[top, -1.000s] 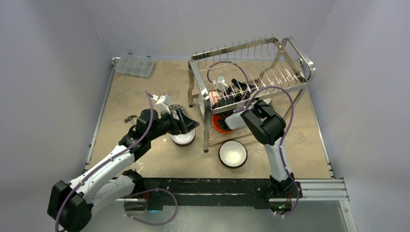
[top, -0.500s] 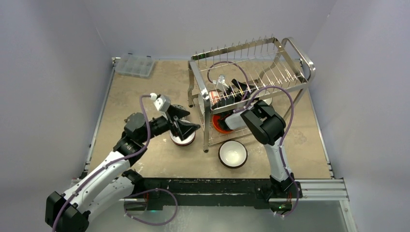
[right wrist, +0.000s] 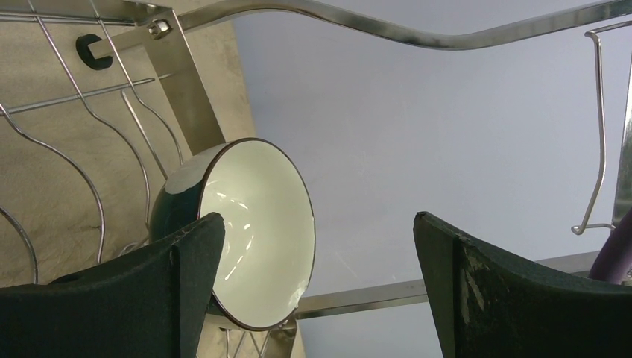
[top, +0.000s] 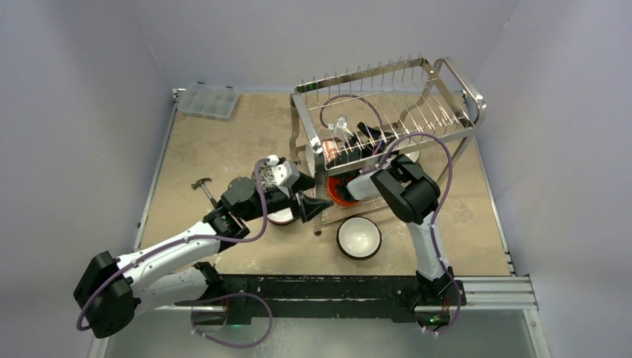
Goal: Load the bowls into the dish rack
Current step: Adjust the dish rack at the center of the board.
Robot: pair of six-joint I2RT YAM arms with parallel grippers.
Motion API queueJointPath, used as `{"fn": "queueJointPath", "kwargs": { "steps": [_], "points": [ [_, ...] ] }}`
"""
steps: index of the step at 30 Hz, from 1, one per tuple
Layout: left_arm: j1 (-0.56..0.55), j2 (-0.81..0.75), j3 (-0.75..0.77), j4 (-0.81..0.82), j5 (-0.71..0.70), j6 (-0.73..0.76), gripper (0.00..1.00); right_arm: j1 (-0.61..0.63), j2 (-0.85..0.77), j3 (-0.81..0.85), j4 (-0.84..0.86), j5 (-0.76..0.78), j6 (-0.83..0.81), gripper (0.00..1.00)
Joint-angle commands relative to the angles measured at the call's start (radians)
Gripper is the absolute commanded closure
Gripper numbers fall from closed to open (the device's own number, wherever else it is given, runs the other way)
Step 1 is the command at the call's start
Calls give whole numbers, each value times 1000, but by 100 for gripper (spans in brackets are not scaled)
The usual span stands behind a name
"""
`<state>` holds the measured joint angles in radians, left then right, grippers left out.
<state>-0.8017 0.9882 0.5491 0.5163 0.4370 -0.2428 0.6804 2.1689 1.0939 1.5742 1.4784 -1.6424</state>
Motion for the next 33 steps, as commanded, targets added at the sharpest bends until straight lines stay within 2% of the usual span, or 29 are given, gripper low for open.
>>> {"fn": "queueJointPath", "kwargs": {
  "steps": [1,3,4,10,17,26,33],
  "points": [
    [-8,47,78,88,-193,47,56,32,34,-11,474,28,10,1],
    [-8,51,83,93,-214,55,94,32,45,-11,474,28,16,1],
    [-7,50,89,84,-233,58,100,32,51,-9,474,27,18,1],
    [-6,27,113,2,-356,72,100,32,71,14,472,15,35,1],
    [-6,24,144,-93,-396,97,100,32,70,65,472,14,44,1],
    [-6,11,130,-111,-435,100,100,38,84,113,474,22,121,1],
    [-6,24,135,-108,-405,95,100,64,4,76,472,-17,363,1]
  ]
}}
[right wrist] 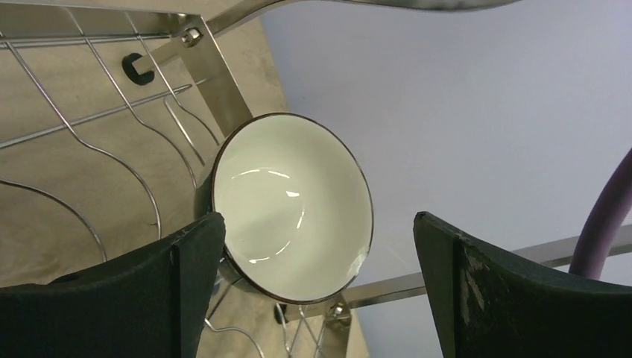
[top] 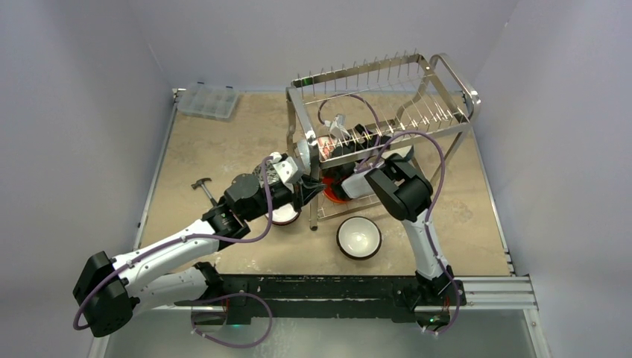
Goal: Load the bowls into the dish rack
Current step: Adjust the dish rack at the center of the board.
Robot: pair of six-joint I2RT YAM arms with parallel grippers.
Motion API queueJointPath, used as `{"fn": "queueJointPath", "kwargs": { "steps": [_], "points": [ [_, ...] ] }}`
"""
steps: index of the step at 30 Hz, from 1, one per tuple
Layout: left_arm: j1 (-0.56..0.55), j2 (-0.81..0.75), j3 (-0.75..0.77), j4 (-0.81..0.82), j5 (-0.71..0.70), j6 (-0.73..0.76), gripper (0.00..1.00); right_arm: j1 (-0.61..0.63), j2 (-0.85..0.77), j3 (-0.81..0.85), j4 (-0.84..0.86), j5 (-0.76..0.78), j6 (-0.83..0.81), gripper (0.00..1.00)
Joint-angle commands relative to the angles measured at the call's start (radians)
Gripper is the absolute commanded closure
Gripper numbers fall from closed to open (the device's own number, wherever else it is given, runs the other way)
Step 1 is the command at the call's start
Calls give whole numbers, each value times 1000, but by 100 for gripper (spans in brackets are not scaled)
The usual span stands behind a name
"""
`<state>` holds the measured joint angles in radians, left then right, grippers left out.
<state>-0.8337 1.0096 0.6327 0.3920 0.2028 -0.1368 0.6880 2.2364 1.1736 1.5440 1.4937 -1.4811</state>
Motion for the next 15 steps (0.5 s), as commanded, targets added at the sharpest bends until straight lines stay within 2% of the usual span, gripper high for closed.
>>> {"fn": "queueJointPath", "kwargs": {
  "steps": [1,15],
  "points": [
    [26,2,51,16,-170,-13,100,60,-71,-3,504,-33,219,1],
    [26,12,51,22,-158,-18,100,104,-139,-51,502,-15,412,1]
  ]
}}
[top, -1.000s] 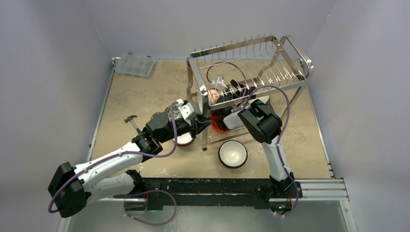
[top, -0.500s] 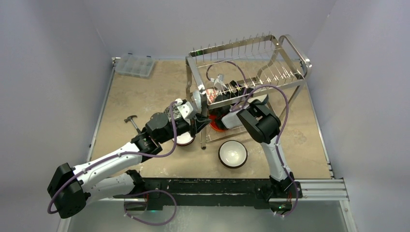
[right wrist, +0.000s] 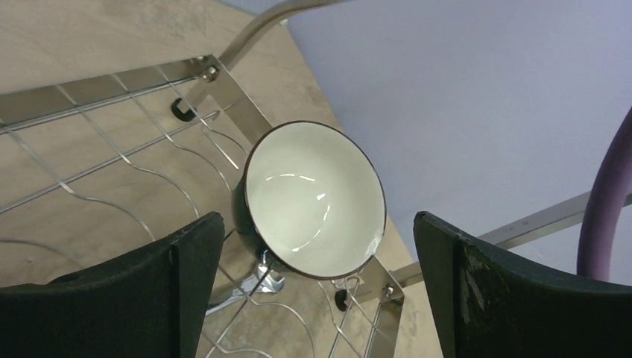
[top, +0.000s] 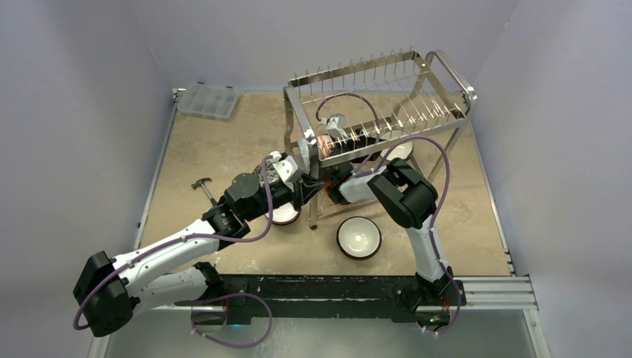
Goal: Load the bowls into the dish rack
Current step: Adjust the dish rack at the center of the board.
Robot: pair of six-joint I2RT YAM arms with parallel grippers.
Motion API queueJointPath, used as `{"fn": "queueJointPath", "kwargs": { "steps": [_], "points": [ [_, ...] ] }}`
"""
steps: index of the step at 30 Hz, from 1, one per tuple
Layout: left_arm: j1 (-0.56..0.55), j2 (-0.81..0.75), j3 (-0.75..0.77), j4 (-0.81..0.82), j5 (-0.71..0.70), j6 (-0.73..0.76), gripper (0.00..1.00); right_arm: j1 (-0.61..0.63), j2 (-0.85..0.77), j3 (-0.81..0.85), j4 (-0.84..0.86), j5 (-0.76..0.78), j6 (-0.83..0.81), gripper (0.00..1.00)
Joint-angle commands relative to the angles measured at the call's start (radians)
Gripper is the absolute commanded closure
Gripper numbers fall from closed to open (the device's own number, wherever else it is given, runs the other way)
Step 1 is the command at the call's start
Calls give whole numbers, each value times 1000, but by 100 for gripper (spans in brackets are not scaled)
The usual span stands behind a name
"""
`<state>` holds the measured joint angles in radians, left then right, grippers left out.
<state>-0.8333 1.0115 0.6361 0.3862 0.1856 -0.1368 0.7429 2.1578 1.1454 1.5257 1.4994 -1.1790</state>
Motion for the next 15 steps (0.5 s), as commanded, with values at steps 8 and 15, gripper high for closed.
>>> {"fn": "queueJointPath", "kwargs": {
  "steps": [8,15],
  "points": [
    [26,2,41,28,-145,-17,100,52,-141,-122,521,-20,225,1],
    [26,7,41,28,-142,-18,100,78,-208,-223,522,-37,298,1]
  ]
}}
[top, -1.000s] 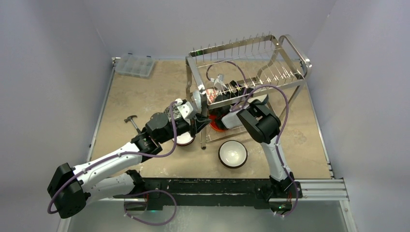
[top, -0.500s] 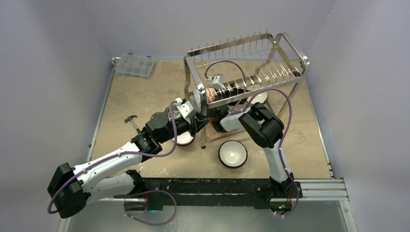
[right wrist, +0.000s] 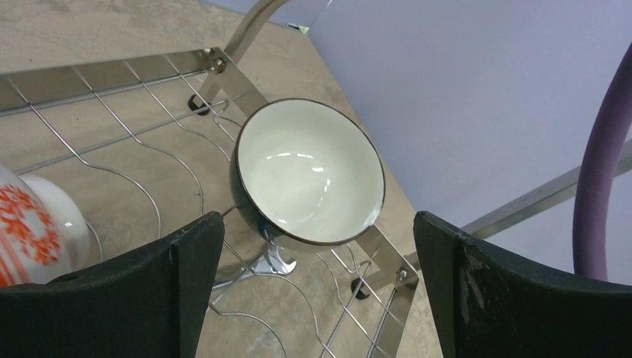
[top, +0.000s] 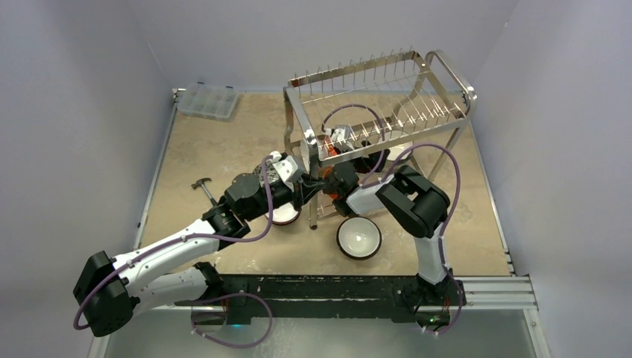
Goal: Load the bowls into the dish rack
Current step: Adjust the dish rack at the center of the board.
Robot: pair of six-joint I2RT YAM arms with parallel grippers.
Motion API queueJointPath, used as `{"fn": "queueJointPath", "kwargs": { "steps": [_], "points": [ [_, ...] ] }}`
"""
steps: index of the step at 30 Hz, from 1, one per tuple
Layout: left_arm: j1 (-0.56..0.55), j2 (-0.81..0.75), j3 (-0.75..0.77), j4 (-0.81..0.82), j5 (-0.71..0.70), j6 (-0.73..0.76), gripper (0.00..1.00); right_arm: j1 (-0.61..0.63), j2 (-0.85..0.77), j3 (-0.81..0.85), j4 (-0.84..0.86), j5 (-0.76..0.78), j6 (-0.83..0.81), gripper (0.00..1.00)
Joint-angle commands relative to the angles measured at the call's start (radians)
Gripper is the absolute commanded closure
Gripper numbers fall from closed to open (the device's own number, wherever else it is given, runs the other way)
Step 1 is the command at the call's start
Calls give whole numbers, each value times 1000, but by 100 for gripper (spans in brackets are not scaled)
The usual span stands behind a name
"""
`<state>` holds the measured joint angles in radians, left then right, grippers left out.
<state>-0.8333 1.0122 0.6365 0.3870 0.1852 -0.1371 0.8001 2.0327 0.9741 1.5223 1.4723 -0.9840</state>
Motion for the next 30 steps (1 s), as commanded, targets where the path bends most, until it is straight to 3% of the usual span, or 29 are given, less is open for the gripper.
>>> {"fn": "queueJointPath", "kwargs": {
  "steps": [1,25,28,30],
  "points": [
    [26,6,41,26,-142,-18,100,27,-93,-66,526,-16,114,1],
    [25,0,48,-3,-221,-16,100,205,-386,-442,482,-110,339,1],
    [25,2,51,-13,-232,-19,100,225,-490,-506,312,-170,524,1],
    [25,4,57,-26,-247,-21,100,228,-605,-522,-20,-254,787,1]
  ]
}}
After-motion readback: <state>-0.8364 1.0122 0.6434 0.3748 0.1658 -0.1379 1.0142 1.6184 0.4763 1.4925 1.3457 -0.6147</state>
